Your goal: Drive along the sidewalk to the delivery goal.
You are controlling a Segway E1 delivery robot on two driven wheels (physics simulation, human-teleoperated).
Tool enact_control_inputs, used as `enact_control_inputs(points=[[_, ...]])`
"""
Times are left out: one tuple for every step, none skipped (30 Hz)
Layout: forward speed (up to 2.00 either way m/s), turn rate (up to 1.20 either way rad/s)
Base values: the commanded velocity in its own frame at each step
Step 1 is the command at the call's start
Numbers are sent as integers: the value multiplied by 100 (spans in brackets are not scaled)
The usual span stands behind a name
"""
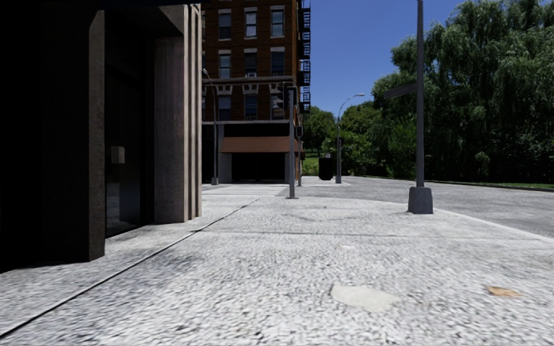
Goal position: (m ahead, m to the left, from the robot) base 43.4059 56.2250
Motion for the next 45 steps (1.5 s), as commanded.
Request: enact_control_inputs(points=[[200,0],[200,0],[200,0],[200,5],[200,6],[200,7],[200,7],[200,7],[200,7],[200,7],[200,7],[200,7],[200,7],[200,7],[200,8],[200,8],[200,8],[200,8],[200,8],[200,8],[200,8],[200,8],[200,8],[200,8],[200,8],[200,8],[200,8],[200,8],[200,8],[200,13],[200,17],[200,18],[200,18],[200,18],[200,19],[200,19],[200,19],[200,19],[200,19],[200,19],[200,19],[200,19],[200,19],[200,19],[200,19]])
